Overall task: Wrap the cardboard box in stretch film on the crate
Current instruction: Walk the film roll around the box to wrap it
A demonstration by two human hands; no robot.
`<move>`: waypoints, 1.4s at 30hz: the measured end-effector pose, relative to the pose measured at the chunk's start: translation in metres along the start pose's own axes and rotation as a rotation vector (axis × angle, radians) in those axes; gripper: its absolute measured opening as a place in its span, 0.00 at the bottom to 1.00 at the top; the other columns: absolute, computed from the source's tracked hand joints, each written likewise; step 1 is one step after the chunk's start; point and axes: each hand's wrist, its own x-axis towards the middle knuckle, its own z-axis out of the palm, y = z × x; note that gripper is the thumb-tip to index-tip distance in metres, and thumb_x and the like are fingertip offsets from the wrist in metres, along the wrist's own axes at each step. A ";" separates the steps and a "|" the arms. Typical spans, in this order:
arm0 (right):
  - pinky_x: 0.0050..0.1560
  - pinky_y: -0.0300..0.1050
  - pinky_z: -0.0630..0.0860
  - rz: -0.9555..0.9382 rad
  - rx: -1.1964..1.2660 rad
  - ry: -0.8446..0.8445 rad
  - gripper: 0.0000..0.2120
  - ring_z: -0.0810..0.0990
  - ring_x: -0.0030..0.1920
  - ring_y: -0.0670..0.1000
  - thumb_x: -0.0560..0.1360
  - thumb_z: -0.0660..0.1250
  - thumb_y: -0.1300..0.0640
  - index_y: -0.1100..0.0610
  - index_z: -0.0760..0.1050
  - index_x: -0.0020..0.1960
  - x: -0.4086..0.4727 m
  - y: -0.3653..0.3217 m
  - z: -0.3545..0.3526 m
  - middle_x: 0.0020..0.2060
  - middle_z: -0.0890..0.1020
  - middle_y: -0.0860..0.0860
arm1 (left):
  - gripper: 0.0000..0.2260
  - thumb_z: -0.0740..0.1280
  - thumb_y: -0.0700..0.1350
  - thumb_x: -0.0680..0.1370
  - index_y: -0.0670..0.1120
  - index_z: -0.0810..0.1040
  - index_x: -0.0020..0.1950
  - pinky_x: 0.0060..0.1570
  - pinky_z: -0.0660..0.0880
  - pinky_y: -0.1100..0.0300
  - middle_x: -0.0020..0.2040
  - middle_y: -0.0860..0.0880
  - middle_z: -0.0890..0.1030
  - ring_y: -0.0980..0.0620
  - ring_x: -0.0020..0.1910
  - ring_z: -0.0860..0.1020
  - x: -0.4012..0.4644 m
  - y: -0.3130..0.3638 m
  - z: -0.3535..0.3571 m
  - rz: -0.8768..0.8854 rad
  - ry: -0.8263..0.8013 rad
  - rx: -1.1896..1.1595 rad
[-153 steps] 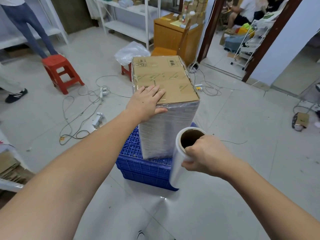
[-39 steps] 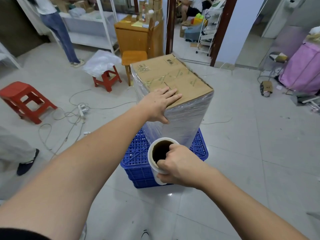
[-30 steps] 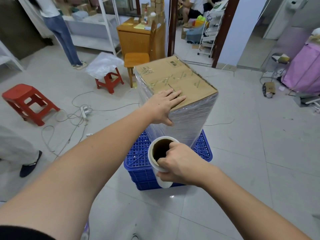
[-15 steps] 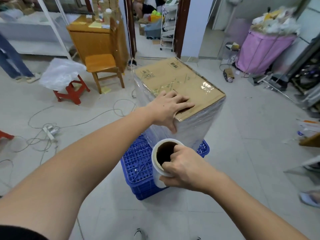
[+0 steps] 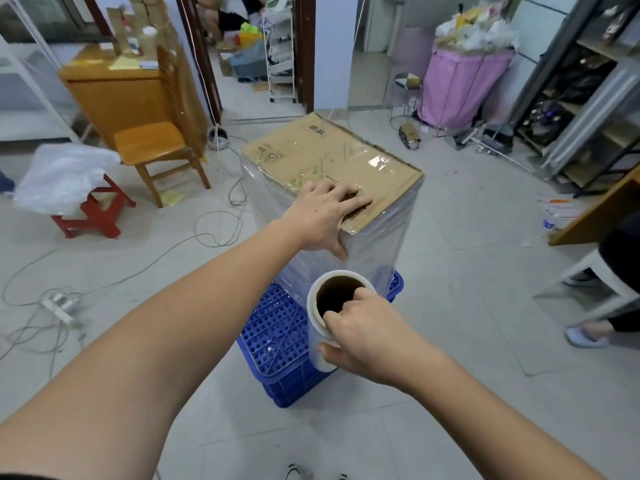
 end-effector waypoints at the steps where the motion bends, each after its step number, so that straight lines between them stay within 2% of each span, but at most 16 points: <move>1: 0.43 0.48 0.72 0.023 0.004 0.010 0.18 0.69 0.27 0.53 0.75 0.65 0.42 0.55 0.71 0.36 -0.001 -0.004 0.001 0.28 0.79 0.52 | 0.56 0.73 0.76 0.62 0.63 0.51 0.83 0.66 0.63 0.46 0.80 0.53 0.60 0.45 0.73 0.62 0.000 0.001 -0.001 -0.004 -0.003 -0.001; 4: 0.42 0.48 0.72 0.073 0.015 -0.008 0.16 0.71 0.27 0.53 0.76 0.66 0.45 0.55 0.71 0.37 -0.001 -0.017 0.000 0.28 0.79 0.51 | 0.56 0.74 0.76 0.61 0.63 0.51 0.83 0.66 0.63 0.47 0.80 0.54 0.61 0.45 0.73 0.62 -0.001 0.005 -0.006 -0.020 -0.021 -0.010; 6: 0.37 0.46 0.72 0.112 0.032 -0.001 0.16 0.68 0.23 0.52 0.70 0.72 0.50 0.54 0.67 0.33 -0.001 -0.026 -0.001 0.24 0.76 0.50 | 0.56 0.74 0.76 0.61 0.64 0.51 0.83 0.66 0.63 0.46 0.80 0.54 0.61 0.45 0.73 0.62 -0.003 0.006 -0.008 -0.030 -0.030 -0.017; 10: 0.32 0.44 0.63 0.232 0.117 0.027 0.18 0.63 0.23 0.51 0.67 0.72 0.53 0.53 0.62 0.35 0.000 -0.040 -0.004 0.23 0.74 0.49 | 0.56 0.75 0.75 0.61 0.64 0.50 0.82 0.67 0.62 0.46 0.81 0.54 0.61 0.45 0.73 0.62 -0.005 0.008 -0.010 -0.040 -0.042 -0.022; 13: 0.34 0.47 0.65 0.320 0.153 0.060 0.16 0.70 0.27 0.52 0.74 0.67 0.44 0.54 0.67 0.39 0.001 -0.049 -0.006 0.28 0.76 0.49 | 0.56 0.74 0.76 0.61 0.64 0.50 0.82 0.67 0.62 0.47 0.81 0.54 0.60 0.45 0.73 0.61 -0.005 0.007 -0.010 -0.037 -0.033 -0.028; 15: 0.37 0.48 0.67 0.403 0.185 0.042 0.21 0.73 0.32 0.52 0.77 0.61 0.36 0.54 0.68 0.43 0.004 -0.053 -0.010 0.32 0.78 0.50 | 0.56 0.74 0.76 0.61 0.64 0.50 0.82 0.67 0.62 0.47 0.81 0.54 0.60 0.45 0.73 0.61 -0.004 0.005 -0.009 -0.026 -0.022 -0.026; 19: 0.34 0.47 0.66 0.555 0.159 -0.029 0.26 0.73 0.31 0.52 0.77 0.53 0.30 0.54 0.65 0.42 0.017 -0.057 -0.019 0.29 0.72 0.49 | 0.56 0.73 0.77 0.62 0.63 0.51 0.83 0.67 0.62 0.47 0.80 0.53 0.61 0.45 0.73 0.63 -0.002 -0.001 -0.004 0.003 0.007 -0.023; 22: 0.33 0.47 0.68 0.664 0.154 -0.124 0.23 0.74 0.33 0.53 0.79 0.53 0.33 0.54 0.65 0.45 0.030 -0.062 -0.022 0.32 0.74 0.49 | 0.55 0.72 0.77 0.62 0.61 0.53 0.83 0.67 0.62 0.47 0.80 0.53 0.63 0.45 0.73 0.63 -0.002 -0.007 0.003 0.054 0.049 -0.029; 26: 0.38 0.47 0.74 0.842 0.201 -0.200 0.15 0.77 0.38 0.54 0.80 0.57 0.41 0.53 0.64 0.48 0.047 -0.070 -0.023 0.39 0.78 0.50 | 0.55 0.70 0.78 0.63 0.58 0.55 0.84 0.69 0.61 0.48 0.82 0.52 0.62 0.46 0.74 0.64 -0.001 -0.025 0.014 0.186 0.110 -0.059; 29: 0.32 0.45 0.68 1.011 0.298 -0.219 0.12 0.75 0.37 0.53 0.79 0.61 0.47 0.54 0.62 0.48 0.057 -0.074 -0.025 0.40 0.76 0.50 | 0.55 0.72 0.76 0.64 0.57 0.55 0.84 0.69 0.65 0.49 0.82 0.52 0.63 0.46 0.70 0.66 0.014 -0.048 0.009 0.355 0.068 -0.095; 32: 0.26 0.44 0.58 1.164 0.272 -0.196 0.12 0.69 0.32 0.52 0.77 0.63 0.54 0.54 0.59 0.48 0.064 -0.078 -0.024 0.33 0.69 0.48 | 0.54 0.71 0.77 0.64 0.58 0.54 0.84 0.70 0.67 0.48 0.81 0.53 0.63 0.47 0.69 0.66 0.029 -0.069 -0.002 0.489 0.023 -0.062; 33: 0.26 0.44 0.56 1.208 0.227 -0.184 0.15 0.69 0.32 0.52 0.76 0.65 0.51 0.54 0.58 0.48 0.068 -0.080 -0.023 0.31 0.67 0.47 | 0.53 0.69 0.77 0.66 0.58 0.53 0.84 0.73 0.66 0.47 0.82 0.52 0.62 0.45 0.72 0.65 0.031 -0.072 -0.003 0.509 0.019 -0.053; 35: 0.26 0.45 0.54 1.306 0.142 -0.163 0.25 0.67 0.29 0.51 0.72 0.67 0.36 0.53 0.58 0.46 0.077 -0.085 -0.019 0.30 0.68 0.46 | 0.49 0.66 0.76 0.70 0.58 0.51 0.84 0.78 0.57 0.46 0.83 0.50 0.58 0.43 0.79 0.59 0.032 -0.074 0.000 0.534 0.027 -0.045; 37: 0.26 0.45 0.55 1.416 0.093 -0.131 0.32 0.66 0.27 0.49 0.66 0.61 0.23 0.52 0.61 0.43 0.083 -0.086 -0.014 0.28 0.70 0.46 | 0.48 0.63 0.76 0.72 0.57 0.51 0.84 0.80 0.51 0.47 0.84 0.49 0.55 0.43 0.82 0.53 0.031 -0.074 0.008 0.563 0.072 -0.042; 40: 0.26 0.45 0.56 1.432 -0.020 -0.113 0.33 0.69 0.28 0.51 0.67 0.53 0.20 0.52 0.62 0.37 0.085 -0.082 -0.008 0.26 0.69 0.47 | 0.47 0.61 0.76 0.74 0.54 0.50 0.85 0.80 0.52 0.47 0.84 0.48 0.55 0.42 0.82 0.55 0.030 -0.077 0.013 0.596 0.100 -0.038; 42: 0.26 0.44 0.52 1.349 -0.036 -0.045 0.31 0.68 0.28 0.53 0.69 0.57 0.23 0.52 0.58 0.34 0.083 -0.080 -0.004 0.24 0.64 0.47 | 0.46 0.60 0.76 0.75 0.54 0.50 0.84 0.80 0.53 0.47 0.84 0.47 0.56 0.42 0.82 0.56 0.031 -0.075 0.013 0.594 0.113 -0.012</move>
